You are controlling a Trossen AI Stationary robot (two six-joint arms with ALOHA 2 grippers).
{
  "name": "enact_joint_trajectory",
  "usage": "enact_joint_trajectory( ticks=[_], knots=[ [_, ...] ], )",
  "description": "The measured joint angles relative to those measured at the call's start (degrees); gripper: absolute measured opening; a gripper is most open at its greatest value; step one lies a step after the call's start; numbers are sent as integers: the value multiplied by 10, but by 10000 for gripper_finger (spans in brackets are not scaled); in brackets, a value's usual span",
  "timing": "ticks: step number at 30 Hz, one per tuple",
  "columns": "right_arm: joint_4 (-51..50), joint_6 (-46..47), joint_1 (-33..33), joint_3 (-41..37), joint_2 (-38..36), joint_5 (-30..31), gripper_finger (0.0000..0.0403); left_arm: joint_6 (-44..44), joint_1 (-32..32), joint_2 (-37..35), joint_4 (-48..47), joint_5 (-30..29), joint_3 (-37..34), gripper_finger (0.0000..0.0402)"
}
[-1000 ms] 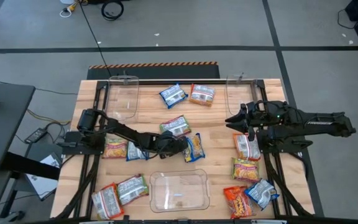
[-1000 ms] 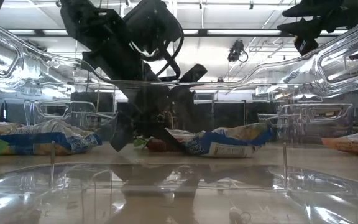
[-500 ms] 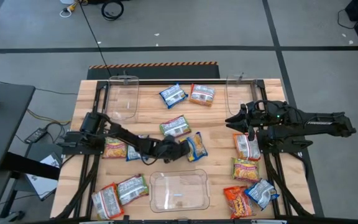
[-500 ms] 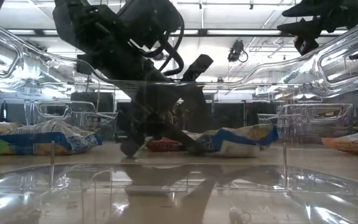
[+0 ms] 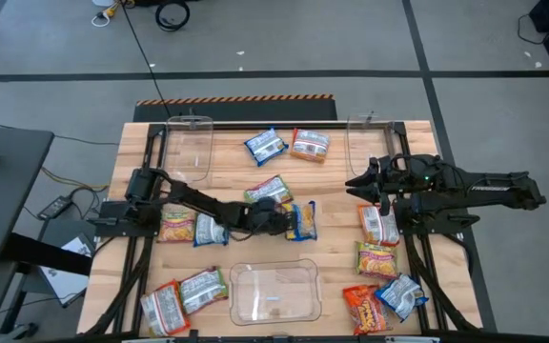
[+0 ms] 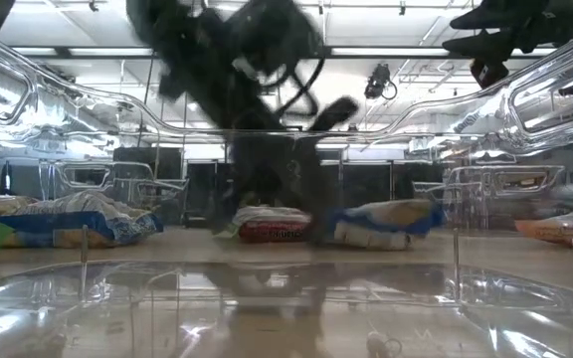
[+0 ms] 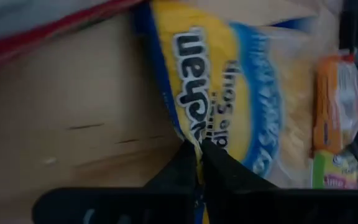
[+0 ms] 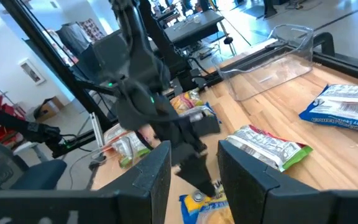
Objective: Sort Maruchan noodles
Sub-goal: Put the blue noodle pack into the bottom transparent bin
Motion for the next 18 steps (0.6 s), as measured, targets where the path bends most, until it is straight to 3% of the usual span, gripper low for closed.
enact_joint_trajectory(
  ticks=[5,11,18],
  knots=[
    [4,-3,0,0,0,-6,138,46,-7,-51,-226,41,110,14],
    [11,-36,0,0,0,-20,138,28,-48,-84,-467,57,262,13],
    [37,-121,1,0,0,-20,138,-6,-120,-84,-645,47,411,12]
  ],
)
